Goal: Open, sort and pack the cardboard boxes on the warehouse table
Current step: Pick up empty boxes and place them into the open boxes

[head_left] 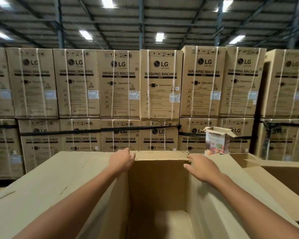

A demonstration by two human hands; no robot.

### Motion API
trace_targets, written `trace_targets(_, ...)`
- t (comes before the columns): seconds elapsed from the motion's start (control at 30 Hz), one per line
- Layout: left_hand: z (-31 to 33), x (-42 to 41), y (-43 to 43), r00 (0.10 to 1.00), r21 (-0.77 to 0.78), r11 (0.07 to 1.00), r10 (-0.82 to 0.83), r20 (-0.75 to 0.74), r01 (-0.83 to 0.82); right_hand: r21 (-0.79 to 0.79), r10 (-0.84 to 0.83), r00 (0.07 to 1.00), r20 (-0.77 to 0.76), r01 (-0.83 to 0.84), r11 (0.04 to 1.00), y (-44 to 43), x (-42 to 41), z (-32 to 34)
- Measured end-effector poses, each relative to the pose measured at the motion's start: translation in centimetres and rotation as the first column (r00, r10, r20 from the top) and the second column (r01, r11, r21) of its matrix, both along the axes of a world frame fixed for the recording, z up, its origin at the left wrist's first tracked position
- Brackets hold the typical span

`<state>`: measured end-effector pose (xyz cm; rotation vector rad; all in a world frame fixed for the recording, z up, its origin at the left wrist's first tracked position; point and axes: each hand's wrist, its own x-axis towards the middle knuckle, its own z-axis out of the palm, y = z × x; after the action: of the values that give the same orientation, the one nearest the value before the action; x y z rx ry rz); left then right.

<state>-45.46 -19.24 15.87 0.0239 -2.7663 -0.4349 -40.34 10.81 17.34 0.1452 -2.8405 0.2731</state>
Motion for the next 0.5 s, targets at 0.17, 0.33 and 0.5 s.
trace_targets(0.17,-3.4,-6.0,0.6,0.963,0.215,0.977,-0.049,0.264,-0.009,-0.052,-0.108,0.992,0.06,0.111,0.992,0.8,-5.8,-4.1)
trace_targets(0.33,-5.6,-7.2,-1.0,0.986,0.621,0.776,-0.164,0.026,0.112,-0.244,-0.011,0.994,0.106,0.036,0.969,1.7,-7.2,-5.3)
trace_targets(0.5,-6.0,-7.5,-0.3,0.986,0.259,0.955,-0.161,0.051,0.143,-0.06,-0.029,0.996,0.087,0.034,0.998,0.8,-6.8,-5.7)
